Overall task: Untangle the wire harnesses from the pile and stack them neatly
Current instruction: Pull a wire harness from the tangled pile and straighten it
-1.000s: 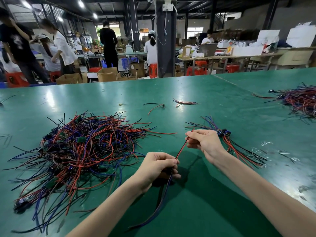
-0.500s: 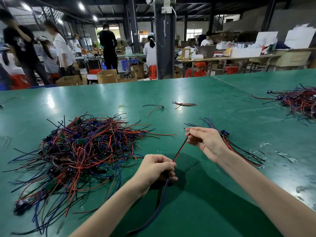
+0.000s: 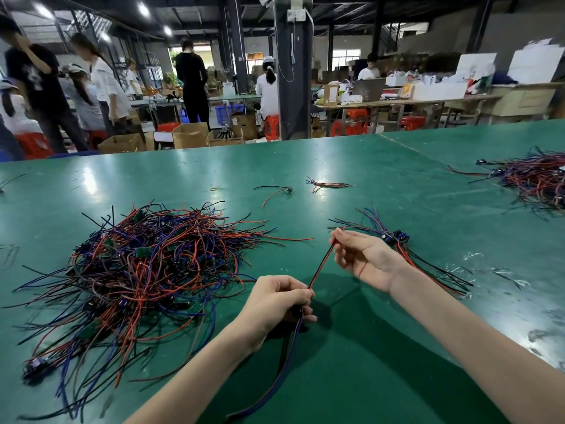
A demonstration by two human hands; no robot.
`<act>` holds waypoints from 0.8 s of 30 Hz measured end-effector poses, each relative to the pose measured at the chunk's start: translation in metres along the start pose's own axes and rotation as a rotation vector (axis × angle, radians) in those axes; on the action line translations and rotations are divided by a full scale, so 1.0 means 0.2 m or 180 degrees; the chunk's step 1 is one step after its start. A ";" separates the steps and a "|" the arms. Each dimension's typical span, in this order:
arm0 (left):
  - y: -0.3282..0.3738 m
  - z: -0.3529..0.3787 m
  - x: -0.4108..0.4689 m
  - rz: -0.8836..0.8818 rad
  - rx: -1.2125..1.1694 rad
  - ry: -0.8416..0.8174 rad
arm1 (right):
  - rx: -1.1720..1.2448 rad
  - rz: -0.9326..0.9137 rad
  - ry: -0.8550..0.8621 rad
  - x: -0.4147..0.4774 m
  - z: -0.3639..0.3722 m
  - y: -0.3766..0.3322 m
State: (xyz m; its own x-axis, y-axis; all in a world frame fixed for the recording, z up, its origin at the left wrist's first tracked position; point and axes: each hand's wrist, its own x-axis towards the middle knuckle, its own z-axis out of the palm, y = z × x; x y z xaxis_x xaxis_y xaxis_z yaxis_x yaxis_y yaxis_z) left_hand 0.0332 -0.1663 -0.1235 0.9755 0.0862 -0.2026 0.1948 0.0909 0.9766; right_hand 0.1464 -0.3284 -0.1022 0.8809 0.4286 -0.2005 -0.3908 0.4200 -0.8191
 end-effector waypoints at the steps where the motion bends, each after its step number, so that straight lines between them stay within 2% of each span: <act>1: 0.00 0.00 0.00 0.0011 0.0000 0.0003 | -0.0188 -0.0176 0.0081 0.00 -0.01 0.00; 4: 0.01 0.01 0.00 0.0025 -0.0049 0.0012 | -0.0854 -0.0580 0.0296 0.01 -0.01 0.02; 7: 0.01 0.02 -0.01 0.0004 -0.0136 -0.0054 | -0.1150 -0.0687 0.0361 0.01 -0.01 0.05; 24: 0.02 0.00 -0.04 -0.0031 -0.0132 -0.0376 | -0.0816 -0.0570 0.0138 0.00 0.01 0.03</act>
State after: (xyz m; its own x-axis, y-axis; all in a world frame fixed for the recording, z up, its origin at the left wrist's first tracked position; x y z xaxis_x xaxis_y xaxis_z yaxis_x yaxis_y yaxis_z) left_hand 0.0272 -0.1667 -0.1180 0.9793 -0.0321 -0.1999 0.2024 0.1324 0.9703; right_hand 0.1433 -0.3245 -0.1066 0.9424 0.3292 -0.0591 -0.1533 0.2680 -0.9511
